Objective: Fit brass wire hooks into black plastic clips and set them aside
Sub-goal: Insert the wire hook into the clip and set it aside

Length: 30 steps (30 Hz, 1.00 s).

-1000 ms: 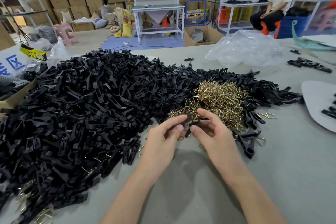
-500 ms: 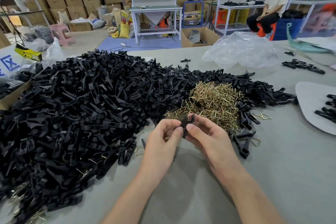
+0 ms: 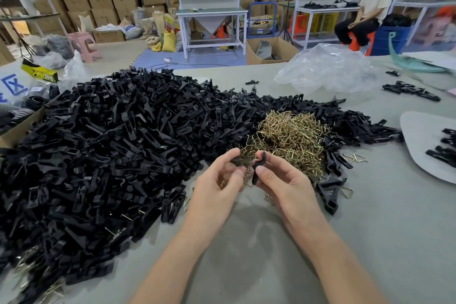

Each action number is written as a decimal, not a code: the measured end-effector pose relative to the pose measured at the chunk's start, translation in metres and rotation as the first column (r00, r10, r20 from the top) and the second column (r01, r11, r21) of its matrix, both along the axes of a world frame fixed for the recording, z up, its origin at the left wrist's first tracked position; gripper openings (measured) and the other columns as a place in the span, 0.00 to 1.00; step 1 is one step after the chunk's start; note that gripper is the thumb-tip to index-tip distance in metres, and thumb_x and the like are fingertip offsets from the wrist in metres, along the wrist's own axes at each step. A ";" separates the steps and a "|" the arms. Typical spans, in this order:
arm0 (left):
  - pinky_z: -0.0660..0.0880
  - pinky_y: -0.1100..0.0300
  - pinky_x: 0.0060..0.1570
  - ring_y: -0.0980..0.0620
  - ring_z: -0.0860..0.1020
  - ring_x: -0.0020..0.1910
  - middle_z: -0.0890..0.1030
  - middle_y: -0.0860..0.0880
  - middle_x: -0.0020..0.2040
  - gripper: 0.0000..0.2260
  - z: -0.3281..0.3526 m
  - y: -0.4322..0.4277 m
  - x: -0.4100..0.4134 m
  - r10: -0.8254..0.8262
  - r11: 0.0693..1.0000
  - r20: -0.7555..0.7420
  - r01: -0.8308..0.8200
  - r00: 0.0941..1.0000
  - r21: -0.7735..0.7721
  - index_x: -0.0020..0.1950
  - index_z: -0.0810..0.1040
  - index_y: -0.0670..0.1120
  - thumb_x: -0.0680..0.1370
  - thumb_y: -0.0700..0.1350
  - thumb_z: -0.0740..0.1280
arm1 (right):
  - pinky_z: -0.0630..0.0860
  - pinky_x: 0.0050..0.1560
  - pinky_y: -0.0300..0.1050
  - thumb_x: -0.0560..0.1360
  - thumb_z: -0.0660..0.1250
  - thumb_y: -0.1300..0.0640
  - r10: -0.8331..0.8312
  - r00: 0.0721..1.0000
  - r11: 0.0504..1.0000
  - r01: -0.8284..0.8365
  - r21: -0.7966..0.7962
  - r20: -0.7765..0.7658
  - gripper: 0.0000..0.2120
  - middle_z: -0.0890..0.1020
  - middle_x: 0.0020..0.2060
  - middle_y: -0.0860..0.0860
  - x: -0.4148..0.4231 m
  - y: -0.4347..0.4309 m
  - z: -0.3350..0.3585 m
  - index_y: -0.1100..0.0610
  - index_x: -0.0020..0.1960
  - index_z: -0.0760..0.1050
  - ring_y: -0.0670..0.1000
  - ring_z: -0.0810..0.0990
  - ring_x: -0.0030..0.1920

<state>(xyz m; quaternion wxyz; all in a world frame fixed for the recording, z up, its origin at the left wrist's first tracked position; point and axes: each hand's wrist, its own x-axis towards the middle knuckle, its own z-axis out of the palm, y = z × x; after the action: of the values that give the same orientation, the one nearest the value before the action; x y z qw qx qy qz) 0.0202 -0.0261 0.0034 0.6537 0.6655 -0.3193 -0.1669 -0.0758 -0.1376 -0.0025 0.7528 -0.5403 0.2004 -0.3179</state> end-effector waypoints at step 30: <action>0.76 0.68 0.46 0.59 0.81 0.42 0.85 0.53 0.43 0.05 0.002 0.002 -0.006 -0.003 1.000 0.012 0.004 1.000 -0.012 0.53 0.82 0.51 0.79 0.42 0.70 | 0.81 0.52 0.41 0.68 0.74 0.56 0.052 0.999 0.998 -0.052 0.019 0.015 0.15 0.86 0.54 0.53 0.000 0.001 0.000 0.45 0.54 0.86 0.53 0.85 0.55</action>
<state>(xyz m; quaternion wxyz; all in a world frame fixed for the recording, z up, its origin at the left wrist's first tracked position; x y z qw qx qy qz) 0.0143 -0.0237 0.0050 0.6555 0.6619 -0.3253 -0.1622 -0.0754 -0.1369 -0.0022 0.7674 -0.5358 0.1841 -0.3002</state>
